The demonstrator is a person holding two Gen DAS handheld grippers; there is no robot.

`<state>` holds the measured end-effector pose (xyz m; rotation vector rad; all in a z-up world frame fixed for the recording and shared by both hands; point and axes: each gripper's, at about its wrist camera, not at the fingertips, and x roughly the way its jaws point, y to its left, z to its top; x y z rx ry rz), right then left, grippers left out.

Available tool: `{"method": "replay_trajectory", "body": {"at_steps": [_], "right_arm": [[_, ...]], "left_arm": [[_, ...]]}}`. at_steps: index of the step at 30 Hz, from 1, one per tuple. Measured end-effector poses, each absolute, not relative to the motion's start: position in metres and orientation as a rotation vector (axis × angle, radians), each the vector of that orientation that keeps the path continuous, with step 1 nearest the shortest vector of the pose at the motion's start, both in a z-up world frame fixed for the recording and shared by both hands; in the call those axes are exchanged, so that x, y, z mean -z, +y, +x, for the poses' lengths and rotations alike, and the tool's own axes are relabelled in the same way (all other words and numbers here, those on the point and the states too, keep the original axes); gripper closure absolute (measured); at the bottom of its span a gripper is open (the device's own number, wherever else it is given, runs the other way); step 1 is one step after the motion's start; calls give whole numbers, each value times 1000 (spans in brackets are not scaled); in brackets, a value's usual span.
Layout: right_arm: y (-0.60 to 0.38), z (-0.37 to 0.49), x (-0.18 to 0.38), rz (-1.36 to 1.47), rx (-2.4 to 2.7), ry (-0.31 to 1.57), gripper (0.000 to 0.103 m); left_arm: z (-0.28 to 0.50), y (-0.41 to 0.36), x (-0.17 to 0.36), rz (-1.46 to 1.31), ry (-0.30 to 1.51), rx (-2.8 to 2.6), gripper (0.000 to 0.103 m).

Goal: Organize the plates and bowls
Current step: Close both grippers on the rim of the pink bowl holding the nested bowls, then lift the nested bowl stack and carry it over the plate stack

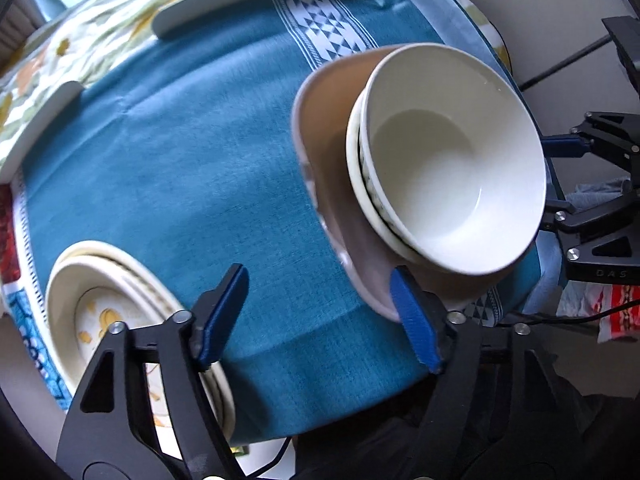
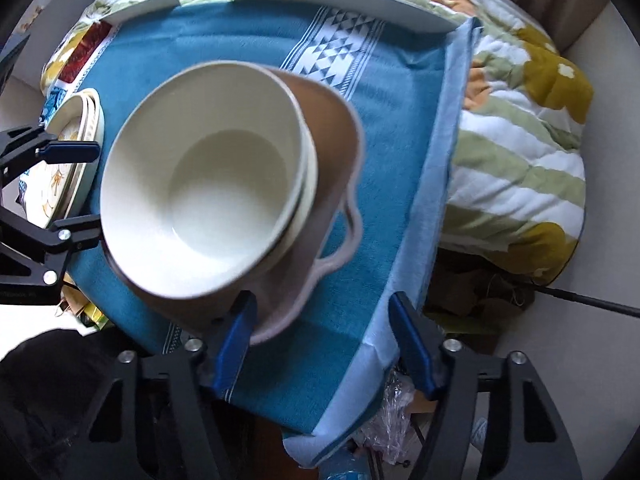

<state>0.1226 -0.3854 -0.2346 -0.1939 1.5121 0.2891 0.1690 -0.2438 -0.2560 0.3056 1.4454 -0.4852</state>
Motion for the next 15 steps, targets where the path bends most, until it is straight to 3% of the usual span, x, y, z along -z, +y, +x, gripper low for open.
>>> {"method": "replay_trajectory", "body": {"at_steps": [4,8,10,12,15], "right_arm": [[-383,125,245,-171,-316,1519,58],[-385,128,256,-130,-337,1503,68],[-385,126,259,-115,-343,1485,71],[-386,123,259,-77,-372,1453,84],[-381,119,258,-112,-369,1412,88]], "left_arm": [[175,-251,266,302,1452,516,59],[177,-260,274,306,1431,550,73],[175,-262,276,296,1413,571,86],[173,-266,275,309,1383,576,89],[170,-268,273,314,1353,580,89]]}}
